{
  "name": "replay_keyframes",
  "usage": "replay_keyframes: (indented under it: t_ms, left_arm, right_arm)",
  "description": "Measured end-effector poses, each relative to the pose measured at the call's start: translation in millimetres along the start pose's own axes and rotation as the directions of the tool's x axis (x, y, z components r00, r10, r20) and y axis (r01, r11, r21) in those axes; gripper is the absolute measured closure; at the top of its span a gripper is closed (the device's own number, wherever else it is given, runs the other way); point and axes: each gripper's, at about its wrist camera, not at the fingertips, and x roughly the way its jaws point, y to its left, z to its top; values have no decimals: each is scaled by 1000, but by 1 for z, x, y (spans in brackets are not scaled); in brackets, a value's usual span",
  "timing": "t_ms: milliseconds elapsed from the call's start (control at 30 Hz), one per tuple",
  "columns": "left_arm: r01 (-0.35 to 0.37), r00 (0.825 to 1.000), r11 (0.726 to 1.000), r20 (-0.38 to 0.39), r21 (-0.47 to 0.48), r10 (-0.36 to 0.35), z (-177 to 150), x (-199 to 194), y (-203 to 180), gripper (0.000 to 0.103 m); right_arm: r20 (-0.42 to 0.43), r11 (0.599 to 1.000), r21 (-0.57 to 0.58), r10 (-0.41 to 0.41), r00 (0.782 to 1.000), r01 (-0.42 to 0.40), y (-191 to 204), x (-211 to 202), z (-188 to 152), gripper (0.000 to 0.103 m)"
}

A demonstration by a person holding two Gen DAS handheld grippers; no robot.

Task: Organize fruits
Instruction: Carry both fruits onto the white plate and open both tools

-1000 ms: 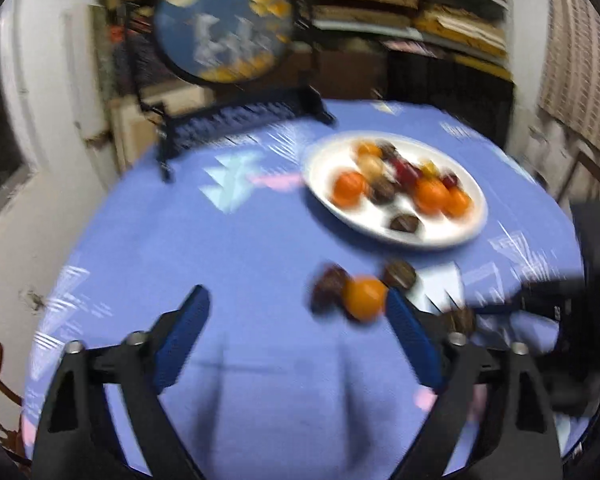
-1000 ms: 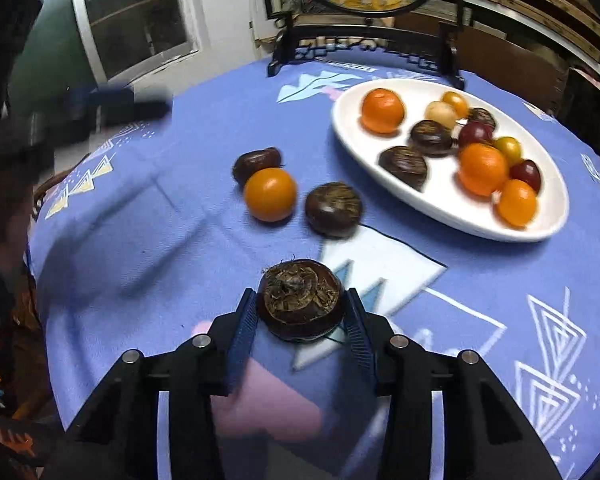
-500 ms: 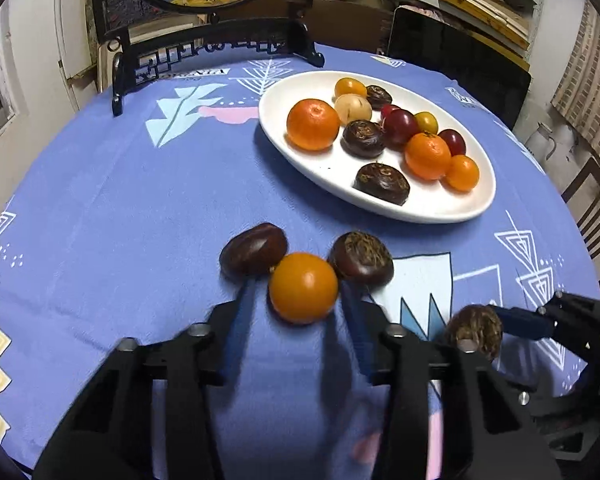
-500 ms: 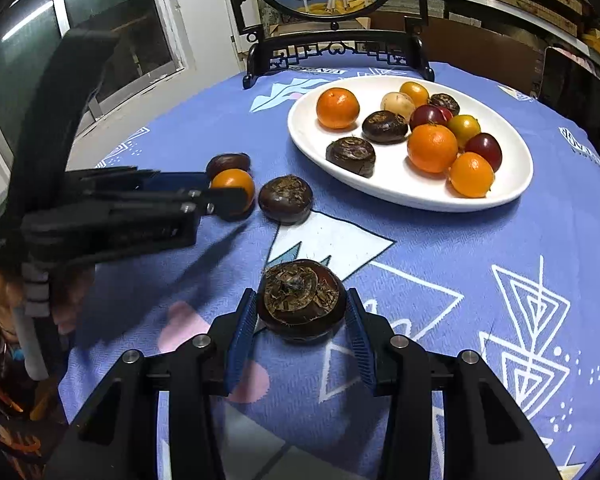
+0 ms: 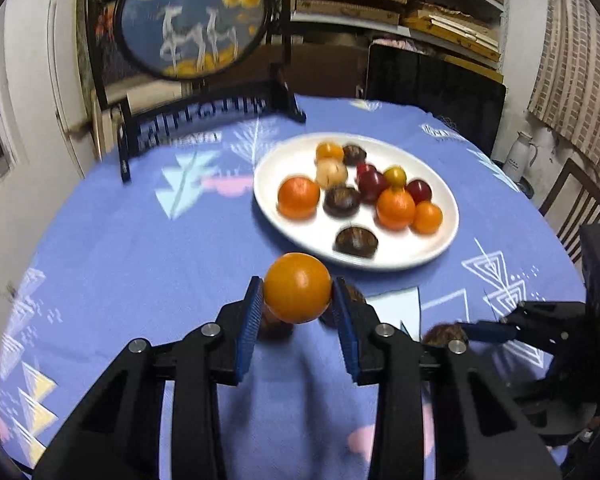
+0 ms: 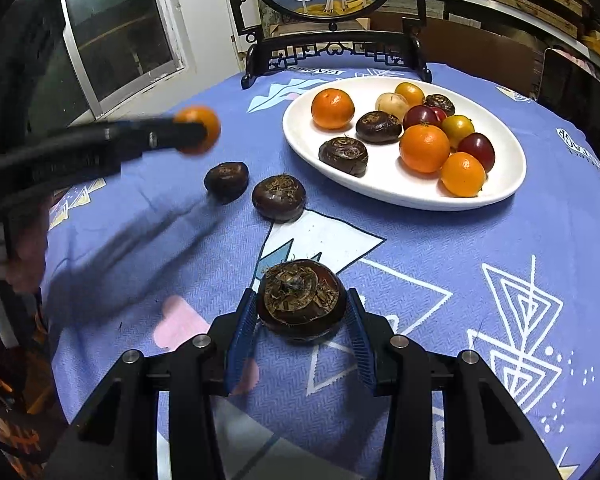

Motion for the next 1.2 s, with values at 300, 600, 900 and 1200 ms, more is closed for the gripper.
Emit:
replay_keyframes:
  t_ms: [300, 600, 900, 1200]
  left_arm:
    - [-19, 994, 1000, 110, -18, 21, 68, 3, -6, 69]
    - [-87, 976, 996, 201, -15, 89, 119, 27, -27, 68]
    - [-115, 981, 993, 156, -17, 116, 114, 76, -21, 68]
    - [-119, 986, 992, 118, 29, 115, 105, 96, -27, 68]
  right_arm:
    - [198, 997, 45, -67, 978, 59, -30, -57, 54, 58]
    - [400, 989, 137, -108, 910, 57, -73, -87, 124, 58]
    - [409, 989, 142, -82, 909, 25, -87, -52, 141, 58]
    - [331, 981, 182, -118, 936, 59, -100, -20, 136, 58]
